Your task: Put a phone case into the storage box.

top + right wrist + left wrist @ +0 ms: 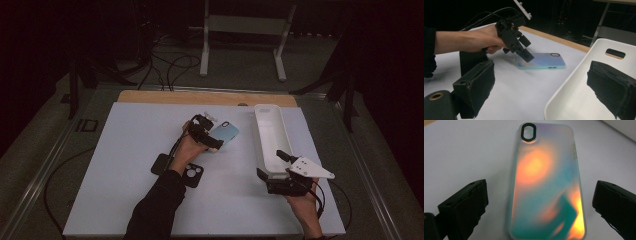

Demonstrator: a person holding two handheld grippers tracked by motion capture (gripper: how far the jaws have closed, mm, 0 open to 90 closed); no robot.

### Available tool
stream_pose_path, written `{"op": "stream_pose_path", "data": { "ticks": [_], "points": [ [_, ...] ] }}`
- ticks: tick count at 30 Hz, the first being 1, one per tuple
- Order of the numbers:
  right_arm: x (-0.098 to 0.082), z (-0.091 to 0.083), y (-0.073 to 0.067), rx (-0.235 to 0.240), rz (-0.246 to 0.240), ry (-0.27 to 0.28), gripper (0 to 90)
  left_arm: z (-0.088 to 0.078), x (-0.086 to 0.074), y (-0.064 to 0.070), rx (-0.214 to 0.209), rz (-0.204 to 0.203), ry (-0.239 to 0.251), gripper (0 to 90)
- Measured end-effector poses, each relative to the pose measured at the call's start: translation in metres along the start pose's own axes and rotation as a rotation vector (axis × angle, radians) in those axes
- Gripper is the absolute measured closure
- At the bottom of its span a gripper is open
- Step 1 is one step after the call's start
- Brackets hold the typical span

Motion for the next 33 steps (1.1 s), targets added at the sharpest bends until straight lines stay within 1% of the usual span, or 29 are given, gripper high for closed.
{"op": "stream_pose_path", "data": {
  "ticks": [6,8,11,14,15,19,21,24,28,31,33],
  "points": [
    [0.000,0.000,0.000,0.000,0.000,0.000,7.7,0.006,-0.007,0.001,-0.006,0.001,-0.041,2.3],
    [0.000,0.000,0.000,0.000,0.000,0.000,7.7,0.008,-0.009,0.001,-0.008,-0.008,-0.050,2.7],
    [-0.001,0.000,0.000,0.001,0.003,0.001,7.7,0.010,-0.011,0.003,0.001,0.002,-0.060,5.5],
    [-0.001,0.000,0.000,0.000,0.003,-0.002,7.6,0.013,-0.011,0.005,0.012,0.008,-0.065,7.5],
    [-0.002,0.000,0.000,-0.001,0.004,-0.004,7.7,0.014,-0.011,0.005,0.017,0.017,-0.067,7.5],
    [-0.001,0.000,0.000,0.000,0.001,-0.001,7.7,0.014,-0.012,0.006,0.024,0.022,-0.069,7.7],
    [-0.001,0.000,0.000,-0.001,0.003,-0.001,7.6,0.015,-0.012,0.007,0.030,0.031,-0.069,7.5],
    [-0.001,0.001,-0.001,0.001,0.002,-0.001,7.7,0.015,-0.012,0.006,0.029,0.030,-0.069,6.9],
    [-0.001,0.001,-0.001,0.001,0.004,0.000,7.7,0.015,-0.012,0.007,0.032,0.026,-0.082,7.9],
    [-0.001,0.001,-0.001,0.002,0.003,-0.002,7.7,0.014,-0.012,0.008,0.032,0.026,-0.089,10.3],
    [-0.002,0.001,-0.001,0.002,0.004,-0.003,7.7,0.012,-0.011,0.008,0.027,0.027,-0.090,13.4]
  ]
}}
Point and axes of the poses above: each handheld gripper's, and its own axes: z roughly forward along the jaws, x roughly out of its top, y roughly to its right, the point moved 7 cm from there along z, roughly forward along the jaws, and after that the axes turned 12 degrees about y, right-handed, at the moved point
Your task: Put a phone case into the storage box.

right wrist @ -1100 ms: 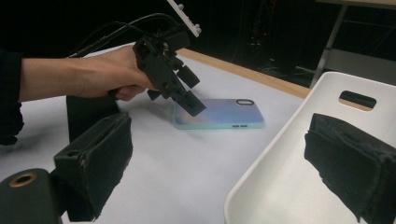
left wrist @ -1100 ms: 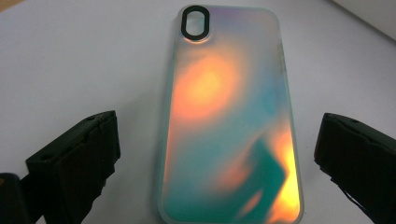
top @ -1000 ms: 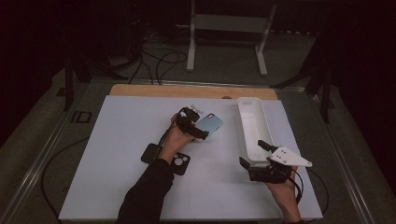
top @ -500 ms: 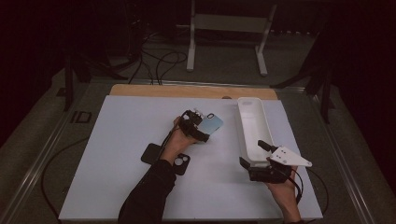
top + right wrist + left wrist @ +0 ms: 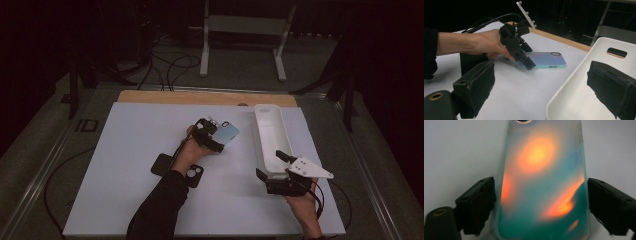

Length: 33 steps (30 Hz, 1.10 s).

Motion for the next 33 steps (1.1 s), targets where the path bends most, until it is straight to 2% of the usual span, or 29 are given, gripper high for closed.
{"op": "stream_pose_path", "data": {
  "ticks": [2,10,14,18,22,25,33],
  "points": [
    [0.000,0.000,0.000,0.000,0.000,0.000,7.7,-0.001,0.000,0.000,-0.002,0.004,-0.003,16.3],
    [0.000,0.000,0.000,0.000,-0.001,-0.001,7.7,-0.001,0.001,0.001,0.007,0.002,-0.012,17.2],
    [-0.001,0.000,0.001,0.002,-0.002,-0.003,7.7,-0.003,0.000,0.001,-0.002,0.005,-0.023,17.4],
    [-0.001,0.000,0.001,0.000,0.000,-0.003,7.7,-0.005,0.000,0.000,-0.010,-0.012,-0.019,17.4],
    [-0.001,-0.001,0.002,-0.005,0.001,-0.003,7.7,-0.007,-0.001,-0.002,0.001,-0.017,-0.016,17.4],
    [-0.001,-0.001,0.002,-0.004,0.001,-0.004,7.7,-0.010,0.001,-0.003,0.003,-0.023,-0.005,17.4],
    [-0.001,0.000,0.002,-0.004,0.007,-0.003,7.7,-0.029,0.013,-0.001,-0.005,-0.037,0.063,17.3]
  ]
}}
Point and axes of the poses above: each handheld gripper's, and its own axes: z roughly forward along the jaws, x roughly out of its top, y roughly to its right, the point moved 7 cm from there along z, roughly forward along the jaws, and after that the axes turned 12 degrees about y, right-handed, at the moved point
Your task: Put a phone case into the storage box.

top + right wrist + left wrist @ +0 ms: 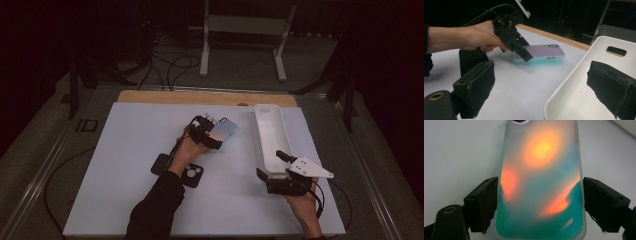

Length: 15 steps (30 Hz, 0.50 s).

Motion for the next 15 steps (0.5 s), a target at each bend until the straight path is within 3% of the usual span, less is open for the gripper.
{"op": "stream_pose_path", "data": {
  "ticks": [7,15],
  "points": [
    [-0.001,0.001,0.001,0.005,0.016,0.001,7.7,-0.021,0.011,0.003,-0.006,0.000,0.065,17.2],
    [0.000,0.002,0.001,0.006,0.016,-0.003,7.7,-0.047,0.024,0.010,-0.004,0.035,0.135,17.2]
  ]
}}
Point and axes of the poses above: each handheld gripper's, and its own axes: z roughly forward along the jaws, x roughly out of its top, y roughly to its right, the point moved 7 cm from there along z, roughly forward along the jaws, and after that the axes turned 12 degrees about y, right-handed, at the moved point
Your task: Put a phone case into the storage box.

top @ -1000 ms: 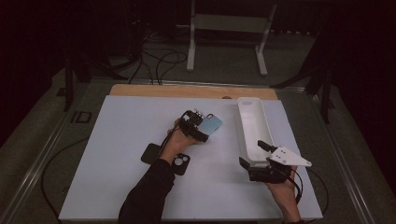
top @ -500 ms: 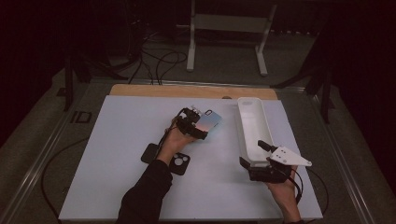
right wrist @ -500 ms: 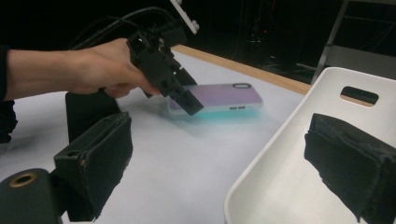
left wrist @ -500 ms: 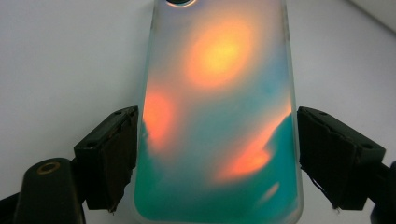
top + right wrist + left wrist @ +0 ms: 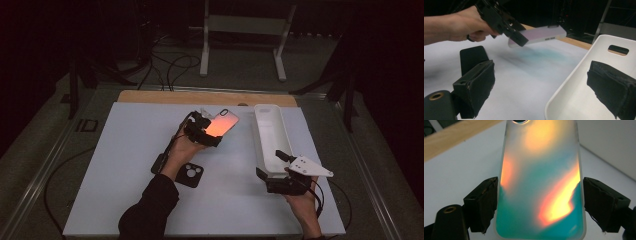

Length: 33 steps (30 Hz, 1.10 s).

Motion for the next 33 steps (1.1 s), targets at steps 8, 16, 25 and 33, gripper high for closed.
{"op": "stream_pose_path", "data": {
  "ticks": [8,16,25,33],
  "points": [
    [0.006,0.002,0.002,0.012,0.013,-0.002,7.7,-0.029,0.010,0.008,-0.004,0.034,0.078,17.2],
    [0.017,0.014,0.010,0.028,0.018,-0.005,7.7,-0.054,0.010,0.015,-0.009,0.039,0.151,17.2],
    [0.030,0.030,0.015,0.068,0.046,-0.012,7.7,-0.077,0.006,0.027,-0.014,0.084,0.211,17.2],
    [0.039,0.045,0.013,0.089,0.071,-0.005,7.7,-0.091,0.006,0.045,-0.017,0.140,0.255,17.2]
  ]
}}
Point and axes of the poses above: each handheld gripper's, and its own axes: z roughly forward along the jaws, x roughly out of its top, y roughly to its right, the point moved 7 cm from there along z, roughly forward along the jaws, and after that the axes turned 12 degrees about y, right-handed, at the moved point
